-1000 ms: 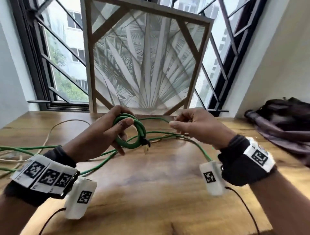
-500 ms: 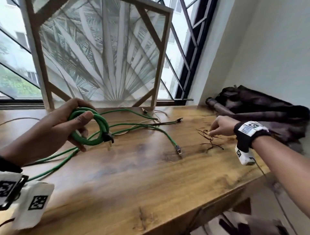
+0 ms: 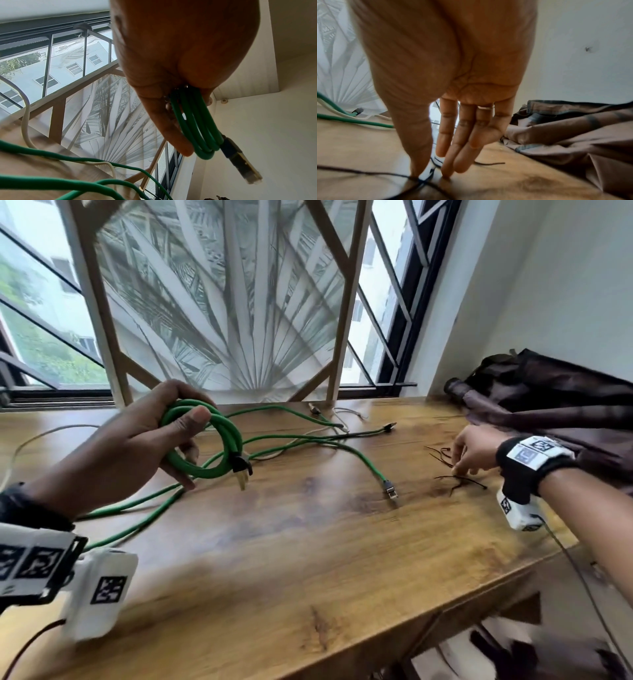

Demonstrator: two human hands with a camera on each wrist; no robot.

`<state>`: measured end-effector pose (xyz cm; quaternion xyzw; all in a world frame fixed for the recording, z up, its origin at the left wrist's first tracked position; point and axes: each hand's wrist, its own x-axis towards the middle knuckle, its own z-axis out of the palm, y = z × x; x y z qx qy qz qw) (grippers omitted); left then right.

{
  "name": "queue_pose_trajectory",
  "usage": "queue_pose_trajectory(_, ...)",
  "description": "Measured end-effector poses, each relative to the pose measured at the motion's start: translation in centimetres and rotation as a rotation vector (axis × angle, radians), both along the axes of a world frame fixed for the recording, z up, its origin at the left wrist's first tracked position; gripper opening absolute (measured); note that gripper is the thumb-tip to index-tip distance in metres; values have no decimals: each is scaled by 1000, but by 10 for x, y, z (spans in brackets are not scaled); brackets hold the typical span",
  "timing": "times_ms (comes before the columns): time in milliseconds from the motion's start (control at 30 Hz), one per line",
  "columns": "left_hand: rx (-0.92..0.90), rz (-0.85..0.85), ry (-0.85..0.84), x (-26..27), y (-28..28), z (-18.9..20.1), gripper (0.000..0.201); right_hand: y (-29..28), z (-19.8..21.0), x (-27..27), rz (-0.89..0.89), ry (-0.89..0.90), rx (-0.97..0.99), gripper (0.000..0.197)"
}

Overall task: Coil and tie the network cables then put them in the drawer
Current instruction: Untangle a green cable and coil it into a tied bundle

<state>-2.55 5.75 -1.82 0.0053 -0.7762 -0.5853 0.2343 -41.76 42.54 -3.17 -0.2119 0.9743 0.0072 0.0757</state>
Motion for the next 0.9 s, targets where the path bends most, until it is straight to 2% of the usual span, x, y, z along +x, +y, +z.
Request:
queue_pose_trajectory(133, 8, 1, 0, -1, -1, 0, 73, 4, -3, -1, 17, 7, -125, 19)
queue_pose_trajectory(233, 15, 8, 4, -4, -4, -2, 75, 8, 7, 0, 7, 27, -203, 14)
queue_pose_trajectory(400, 15, 18, 16, -6, -6, -4, 59, -5, 28, 16, 119, -12, -336, 2)
queue_pose_trajectory(467, 8, 18, 20, -6, -7, -5, 54, -18, 33, 24, 166, -1, -323, 4)
queue_pose_trajectory(533, -10, 18, 19, -6, -9, -6, 63, -33, 32, 30, 200, 32, -212, 6)
queue_pose_trajectory(600, -20, 14, 14, -5, -10, -7, 68, -43, 28, 32, 186, 79, -87, 5)
queue_pose_trajectory(667, -29, 14, 16, -6, -10, -8, 65, -46, 20, 29, 140, 132, -40, 5)
queue_pose_trajectory(767, -42, 38, 33, -4, -11, -6, 44, -49, 14, 24, 88, 204, -69, 10)
queue_pose_trajectory(900, -41, 55, 51, -3, -11, -4, 37, -54, 23, 35, 103, 242, -172, 14)
